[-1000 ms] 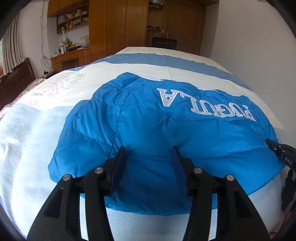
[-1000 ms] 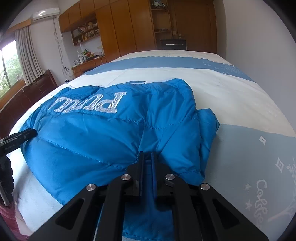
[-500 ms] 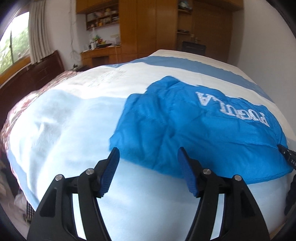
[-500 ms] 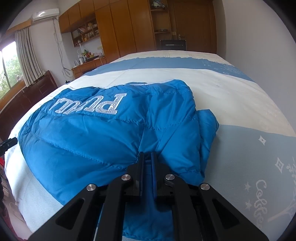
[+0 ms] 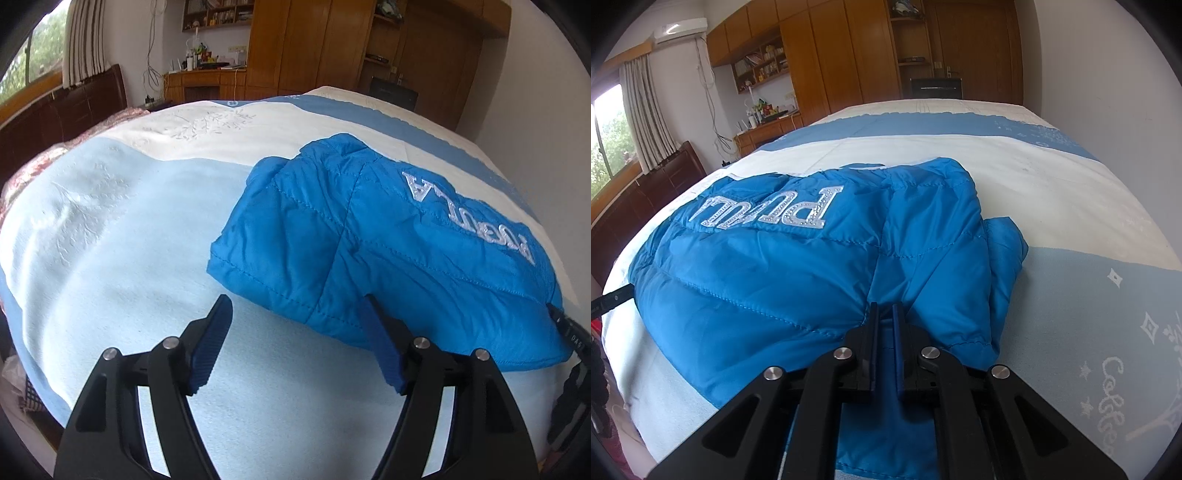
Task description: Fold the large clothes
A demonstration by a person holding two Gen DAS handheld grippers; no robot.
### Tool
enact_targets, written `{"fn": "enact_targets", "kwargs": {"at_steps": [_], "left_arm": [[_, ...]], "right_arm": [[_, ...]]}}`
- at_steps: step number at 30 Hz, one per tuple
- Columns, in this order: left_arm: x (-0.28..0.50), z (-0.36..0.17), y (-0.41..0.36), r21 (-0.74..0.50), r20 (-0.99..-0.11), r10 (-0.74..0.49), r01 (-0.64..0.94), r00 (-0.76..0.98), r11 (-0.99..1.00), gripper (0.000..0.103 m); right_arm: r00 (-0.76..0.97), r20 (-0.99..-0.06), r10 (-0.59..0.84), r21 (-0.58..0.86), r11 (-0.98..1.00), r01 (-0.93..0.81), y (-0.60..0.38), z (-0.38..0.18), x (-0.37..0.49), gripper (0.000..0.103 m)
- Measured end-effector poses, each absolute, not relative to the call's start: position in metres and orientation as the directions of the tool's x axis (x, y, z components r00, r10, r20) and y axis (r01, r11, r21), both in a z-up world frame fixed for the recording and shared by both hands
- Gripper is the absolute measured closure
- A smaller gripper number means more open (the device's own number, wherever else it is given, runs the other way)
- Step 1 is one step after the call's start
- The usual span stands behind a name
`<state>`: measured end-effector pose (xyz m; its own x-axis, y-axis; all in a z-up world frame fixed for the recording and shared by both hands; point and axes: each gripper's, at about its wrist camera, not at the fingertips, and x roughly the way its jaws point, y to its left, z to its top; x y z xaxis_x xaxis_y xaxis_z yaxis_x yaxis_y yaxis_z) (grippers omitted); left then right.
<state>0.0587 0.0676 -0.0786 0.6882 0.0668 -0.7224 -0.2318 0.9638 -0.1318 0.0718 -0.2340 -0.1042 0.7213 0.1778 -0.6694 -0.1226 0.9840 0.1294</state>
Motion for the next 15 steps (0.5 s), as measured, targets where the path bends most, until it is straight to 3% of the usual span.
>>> {"fn": "enact_targets", "kwargs": {"at_steps": [7,15], "left_arm": [[0.063,-0.087,0.079,-0.281,-0.719,-0.053,-0.220,0.693,0.934,0.027],[0.077,-0.109,0.115,-0.547,-0.661,-0.224,-0.255,0.716,0.798,0.025]], "right_arm": [[0.722,-0.669,0.177,0.128,0.984,-0.123,-0.234,-0.104,0.072,0.098],[0.722,-0.668,0.180,0.132,0.984,-0.123,-0.234,-0.104,0.072,0.098]]}}
